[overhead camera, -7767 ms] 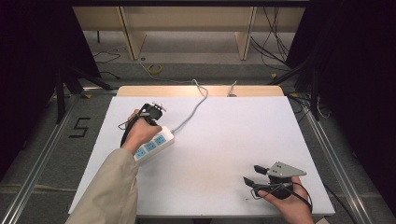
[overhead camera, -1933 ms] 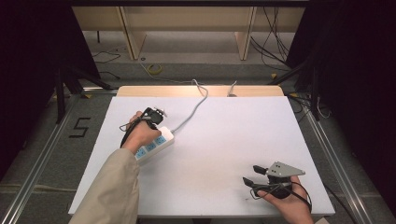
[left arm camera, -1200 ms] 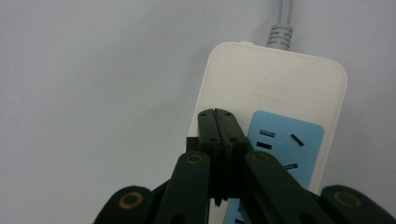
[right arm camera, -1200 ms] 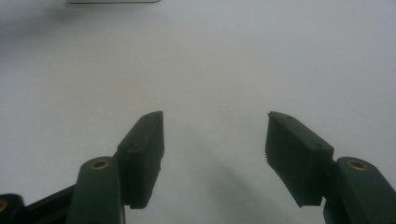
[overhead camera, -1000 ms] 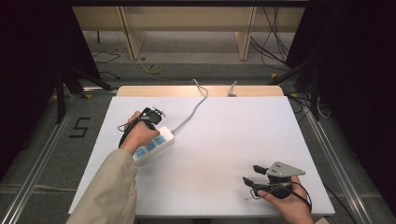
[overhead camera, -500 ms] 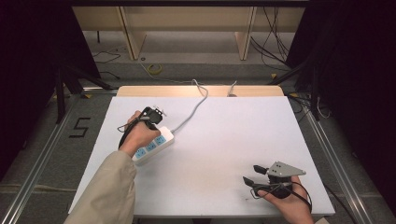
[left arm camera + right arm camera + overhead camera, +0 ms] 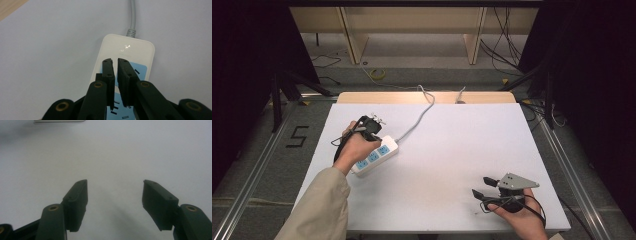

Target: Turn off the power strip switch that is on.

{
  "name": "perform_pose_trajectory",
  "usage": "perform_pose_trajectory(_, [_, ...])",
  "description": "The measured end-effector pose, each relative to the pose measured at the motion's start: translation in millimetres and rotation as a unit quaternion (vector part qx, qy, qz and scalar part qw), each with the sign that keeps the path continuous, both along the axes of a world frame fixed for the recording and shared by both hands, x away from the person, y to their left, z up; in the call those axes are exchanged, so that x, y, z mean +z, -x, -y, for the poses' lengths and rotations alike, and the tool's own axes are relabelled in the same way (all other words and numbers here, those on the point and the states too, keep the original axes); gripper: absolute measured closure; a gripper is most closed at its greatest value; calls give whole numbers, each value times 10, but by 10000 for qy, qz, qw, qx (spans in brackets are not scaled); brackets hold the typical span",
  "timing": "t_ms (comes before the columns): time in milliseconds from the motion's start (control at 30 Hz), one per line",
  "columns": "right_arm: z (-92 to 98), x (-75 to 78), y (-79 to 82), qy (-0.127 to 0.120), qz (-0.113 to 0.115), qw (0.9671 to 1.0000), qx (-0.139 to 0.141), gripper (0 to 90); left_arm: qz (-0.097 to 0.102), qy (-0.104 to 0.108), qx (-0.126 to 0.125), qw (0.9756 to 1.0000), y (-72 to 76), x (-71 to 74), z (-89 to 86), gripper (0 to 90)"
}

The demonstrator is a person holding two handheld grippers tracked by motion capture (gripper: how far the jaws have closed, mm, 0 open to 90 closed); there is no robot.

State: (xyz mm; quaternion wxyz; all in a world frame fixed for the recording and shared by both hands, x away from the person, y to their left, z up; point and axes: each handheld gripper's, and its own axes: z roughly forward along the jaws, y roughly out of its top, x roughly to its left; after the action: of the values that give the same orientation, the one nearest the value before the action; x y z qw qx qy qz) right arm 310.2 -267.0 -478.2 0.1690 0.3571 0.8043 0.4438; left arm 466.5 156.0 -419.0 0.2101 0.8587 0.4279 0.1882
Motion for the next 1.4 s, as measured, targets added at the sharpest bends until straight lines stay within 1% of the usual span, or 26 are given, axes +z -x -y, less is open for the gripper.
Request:
perform_pose_trajectory(67, [0, -1, -1, 1, -1, 10000, 2, 385, 45, 84, 35, 9999, 34, -8, -14, 823])
perform_pose_trajectory(167, [-2, -2, -2, 17, 8, 10000, 20, 385, 94, 147, 25, 9998, 84, -14, -30, 786])
perform_pose_trajectory(233, [-3, -1, -1, 4, 11, 10000, 9, 385, 175, 239, 0, 9996, 130, -12, -31, 743])
perform_pose_trajectory(300, [0, -1, 0, -1, -2, 10000, -1, 385, 260, 370, -31, 9990, 184, -10, -37, 679])
perform_pose_trajectory(333, [3, -2, -1, -2, -4, 10000, -2, 385, 303, 432, -58, 9986, 216, -7, -45, 646])
perform_pose_trajectory(367, [5, -3, -2, -1, 6, 10000, 0, 385, 350, 539, -60, 9979, 249, -14, -48, 610])
perform_pose_trajectory(433, [7, -3, -2, -3, 7, 10000, -1, 385, 368, 694, -156, 9968, 317, -28, -62, 536])
perform_pose_trajectory(467, [6, -3, -2, -1, 7, 10000, 2, 384, 428, 746, -211, 9961, 352, -39, -69, 501])
perform_pose_trajectory(533, [4, -4, -4, 4, 4, 10000, 6, 384, 558, 818, -238, 9948, 430, -61, -78, 421])
perform_pose_trajectory(567, [1, -3, -2, 2, -9, 10000, 2, 384, 593, 821, -240, 9946, 467, -67, -88, 402])
perform_pose_trajectory(700, [-2, -3, -1, 2, -4, 10000, -2, 383, 680, 995, -193, 9925, 620, -122, -119, 343])
perform_pose_trajectory(833, [4, -3, -1, 2, 7, 10000, -5, 383, 788, 1086, -171, 9908, 788, -213, -168, 305])
perform_pose_trajectory(933, [6, -4, -3, 0, 0, 10000, -9, 384, 848, 1173, -149, 9894, 919, -299, -208, 299])
perform_pose_trajectory(1000, [4, -4, -3, -1, 1, 10000, -7, 383, 882, 1159, -160, 9892, 996, -340, -229, 293])
perform_pose_trajectory(1100, [-1, 1, 0, -8, -7, 10000, -11, 383, 960, 1126, -194, 9888, 1097, -365, -251, 286])
perform_pose_trajectory(1267, [3, 3, -1, -12, 9, 10000, -2, 383, 1141, 1108, -210, 9870, 1204, -422, -256, 277])
perform_pose_trajectory(1300, [4, 3, -1, -13, 10, 10000, 0, 383, 1154, 1131, -229, 9866, 1218, -436, -249, 275])
perform_pose_trajectory(1400, [5, 6, 1, -20, 21, 10000, 15, 382, 1133, 1168, -295, 9862, 1258, -473, -210, 265])
